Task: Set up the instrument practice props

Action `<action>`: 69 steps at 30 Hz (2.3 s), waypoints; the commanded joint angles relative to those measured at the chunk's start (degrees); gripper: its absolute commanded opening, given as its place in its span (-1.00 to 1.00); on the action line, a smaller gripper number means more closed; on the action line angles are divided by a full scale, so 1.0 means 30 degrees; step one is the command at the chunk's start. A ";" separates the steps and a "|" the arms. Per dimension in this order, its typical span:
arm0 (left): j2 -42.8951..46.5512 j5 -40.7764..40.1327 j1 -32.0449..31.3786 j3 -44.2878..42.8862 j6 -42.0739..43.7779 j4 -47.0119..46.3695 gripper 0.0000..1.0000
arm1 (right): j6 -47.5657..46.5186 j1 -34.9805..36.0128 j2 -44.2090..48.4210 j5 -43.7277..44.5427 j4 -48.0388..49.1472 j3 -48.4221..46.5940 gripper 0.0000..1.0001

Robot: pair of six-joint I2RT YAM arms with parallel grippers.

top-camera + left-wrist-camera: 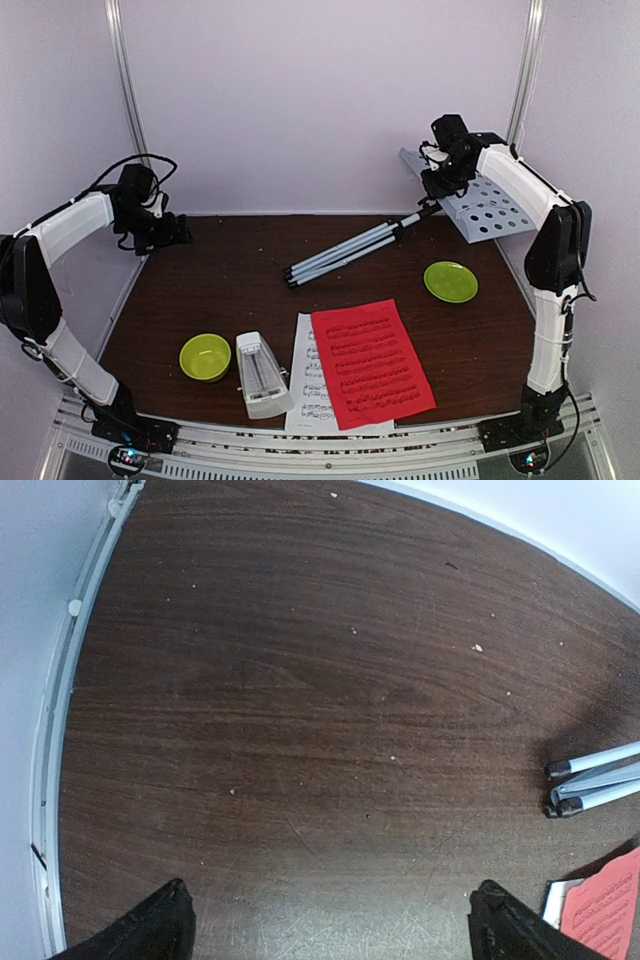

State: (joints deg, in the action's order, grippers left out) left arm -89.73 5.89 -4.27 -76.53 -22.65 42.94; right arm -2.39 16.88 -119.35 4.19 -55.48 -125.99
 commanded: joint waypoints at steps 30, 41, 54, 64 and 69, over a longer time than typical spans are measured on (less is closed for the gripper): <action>0.2659 -0.1064 -0.5639 0.1412 0.3320 -1.0538 0.89 | -1.2216 0.6074 0.5360 0.2968 1.7085 -0.1544 -1.00; 0.0489 -0.3638 -0.8853 -0.0704 0.5030 -1.1456 0.85 | -1.5311 0.7998 0.5859 0.1282 1.8483 -0.1694 -1.00; -0.1797 -0.4085 -1.0676 -0.2746 0.6087 -1.1109 0.72 | -1.7769 1.0091 0.6030 0.1146 1.9197 -0.0988 -1.00; -0.2637 -0.4142 -1.1128 -0.2892 0.5382 -1.0690 0.57 | -1.8430 1.0884 0.5927 0.1750 1.9698 -0.0600 -1.00; -0.3015 -0.5797 -1.1172 -0.3105 0.5096 -1.0576 0.47 | -1.8784 1.1060 0.6030 0.1840 1.9805 -0.0543 -1.00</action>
State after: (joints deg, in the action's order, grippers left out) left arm -97.93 -7.16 -37.50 -84.14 -6.15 12.16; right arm -57.17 48.88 -109.84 8.49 -18.15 -124.66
